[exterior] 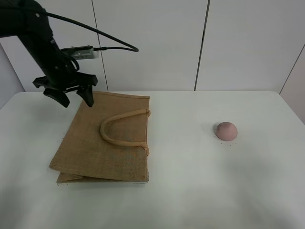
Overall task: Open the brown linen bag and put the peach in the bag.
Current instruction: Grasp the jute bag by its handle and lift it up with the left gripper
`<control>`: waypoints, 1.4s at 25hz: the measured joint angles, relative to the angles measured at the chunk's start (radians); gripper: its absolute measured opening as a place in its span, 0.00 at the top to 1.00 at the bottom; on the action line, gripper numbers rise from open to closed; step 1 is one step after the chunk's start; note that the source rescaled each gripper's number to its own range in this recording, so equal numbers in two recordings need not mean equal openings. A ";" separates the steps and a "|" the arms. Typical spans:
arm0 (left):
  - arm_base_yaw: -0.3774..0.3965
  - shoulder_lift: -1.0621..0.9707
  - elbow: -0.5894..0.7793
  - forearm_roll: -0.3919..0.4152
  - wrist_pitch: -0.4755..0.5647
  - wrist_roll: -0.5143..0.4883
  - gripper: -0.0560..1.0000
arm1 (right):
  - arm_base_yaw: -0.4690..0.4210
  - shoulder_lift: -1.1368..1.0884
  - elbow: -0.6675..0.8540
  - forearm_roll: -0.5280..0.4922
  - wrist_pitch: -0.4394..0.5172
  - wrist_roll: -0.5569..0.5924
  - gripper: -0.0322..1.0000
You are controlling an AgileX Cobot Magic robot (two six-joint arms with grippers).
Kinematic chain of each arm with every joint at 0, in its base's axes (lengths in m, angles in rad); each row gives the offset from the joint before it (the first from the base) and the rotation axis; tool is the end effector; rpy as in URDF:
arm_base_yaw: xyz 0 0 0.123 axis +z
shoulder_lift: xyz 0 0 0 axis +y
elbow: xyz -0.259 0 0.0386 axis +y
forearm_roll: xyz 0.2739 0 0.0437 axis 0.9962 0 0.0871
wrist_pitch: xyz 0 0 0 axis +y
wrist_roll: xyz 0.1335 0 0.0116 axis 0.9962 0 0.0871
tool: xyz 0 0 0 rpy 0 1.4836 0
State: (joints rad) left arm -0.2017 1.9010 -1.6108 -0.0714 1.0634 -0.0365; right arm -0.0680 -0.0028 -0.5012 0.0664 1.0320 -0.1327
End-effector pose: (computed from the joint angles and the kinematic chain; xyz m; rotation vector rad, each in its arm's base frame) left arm 0.4251 -0.0955 0.1914 0.1990 2.8368 -0.1475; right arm 0.0810 0.0021 0.2744 -0.0671 2.0091 -0.0490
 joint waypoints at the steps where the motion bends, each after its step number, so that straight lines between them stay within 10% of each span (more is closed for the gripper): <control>1: -0.020 0.024 -0.019 -0.001 0.000 -0.011 0.03 | 0.000 0.000 0.000 0.000 0.000 0.000 0.00; 35: -0.096 0.379 -0.162 0.046 -0.130 -0.050 0.05 | 0.000 0.000 0.000 0.000 0.000 0.000 0.00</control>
State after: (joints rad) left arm -0.2978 2.2802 -1.7727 -0.0252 0.9329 -0.0865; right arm -0.0680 -0.0028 -0.5012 0.0664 1.0320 -0.1327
